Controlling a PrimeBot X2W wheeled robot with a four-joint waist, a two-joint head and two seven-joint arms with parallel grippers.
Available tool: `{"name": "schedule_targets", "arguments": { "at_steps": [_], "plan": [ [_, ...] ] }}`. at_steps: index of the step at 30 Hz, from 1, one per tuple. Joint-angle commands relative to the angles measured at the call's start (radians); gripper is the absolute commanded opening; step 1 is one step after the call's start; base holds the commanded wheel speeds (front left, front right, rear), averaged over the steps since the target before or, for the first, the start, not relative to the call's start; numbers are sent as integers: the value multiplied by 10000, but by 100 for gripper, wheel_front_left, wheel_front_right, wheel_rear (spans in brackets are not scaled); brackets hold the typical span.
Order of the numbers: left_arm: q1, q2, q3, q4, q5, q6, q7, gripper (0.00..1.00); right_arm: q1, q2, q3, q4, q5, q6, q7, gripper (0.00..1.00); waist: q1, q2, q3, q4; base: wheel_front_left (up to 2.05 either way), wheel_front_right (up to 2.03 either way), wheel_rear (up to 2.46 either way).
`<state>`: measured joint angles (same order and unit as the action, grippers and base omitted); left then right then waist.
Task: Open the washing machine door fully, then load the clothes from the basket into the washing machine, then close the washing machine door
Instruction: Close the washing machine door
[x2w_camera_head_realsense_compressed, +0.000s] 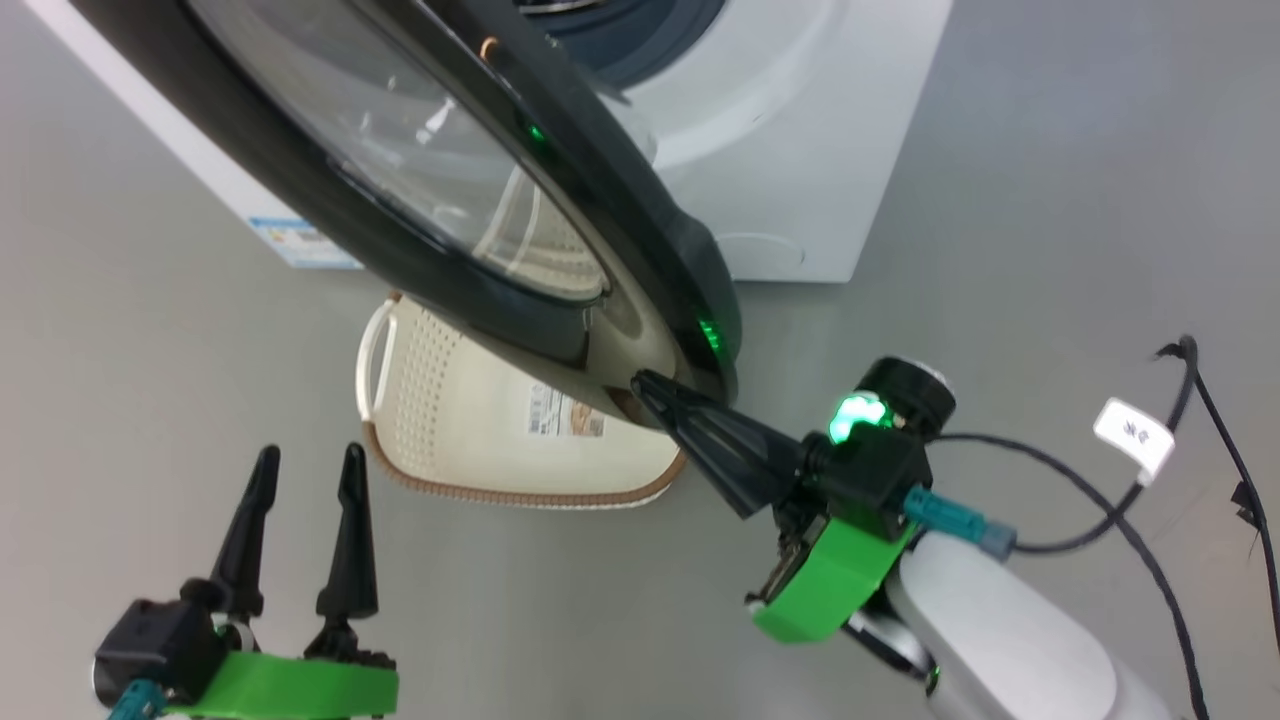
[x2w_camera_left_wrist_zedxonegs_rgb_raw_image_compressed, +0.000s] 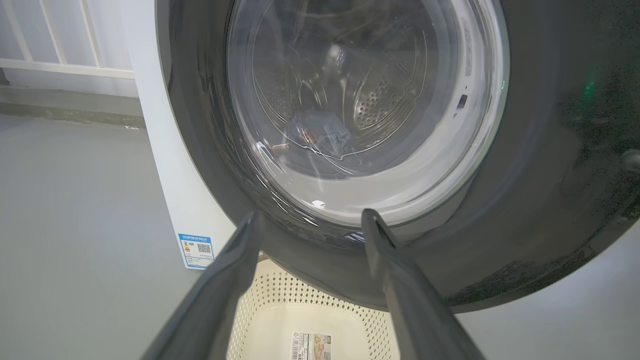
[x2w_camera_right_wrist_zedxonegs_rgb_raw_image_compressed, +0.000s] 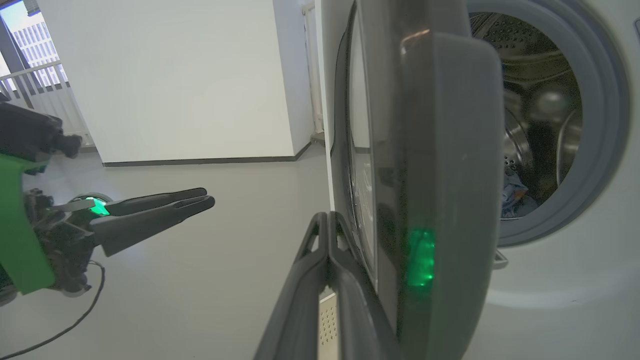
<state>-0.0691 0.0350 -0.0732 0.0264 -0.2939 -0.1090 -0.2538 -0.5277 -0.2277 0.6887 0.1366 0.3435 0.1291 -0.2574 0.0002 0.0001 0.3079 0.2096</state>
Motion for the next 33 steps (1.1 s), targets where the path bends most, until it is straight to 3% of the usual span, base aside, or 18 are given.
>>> {"name": "schedule_targets", "arguments": {
  "at_steps": [1, 16, 33],
  "plan": [
    [-325, 152, 274, -215, -40, 45, -80, 100, -109, 226, -11, -159, -154, 16, -44, 0, -2, -1, 415, 320, 0, 0, 0],
    [-1094, 152, -158, -298, -134, 5, -80, 100, -1131, 1121, -2678, 817, -979, 16, -44, 0, -2, -1, 1352, 292, 0, 0, 0],
    [-2013, 152, -640, -389, -252, 100, -80, 100, -4315, 1450, -4046, 2196, -977, 16, -44, 0, -2, -1, 2698, 657, 0, 0, 0]
  ]
}}
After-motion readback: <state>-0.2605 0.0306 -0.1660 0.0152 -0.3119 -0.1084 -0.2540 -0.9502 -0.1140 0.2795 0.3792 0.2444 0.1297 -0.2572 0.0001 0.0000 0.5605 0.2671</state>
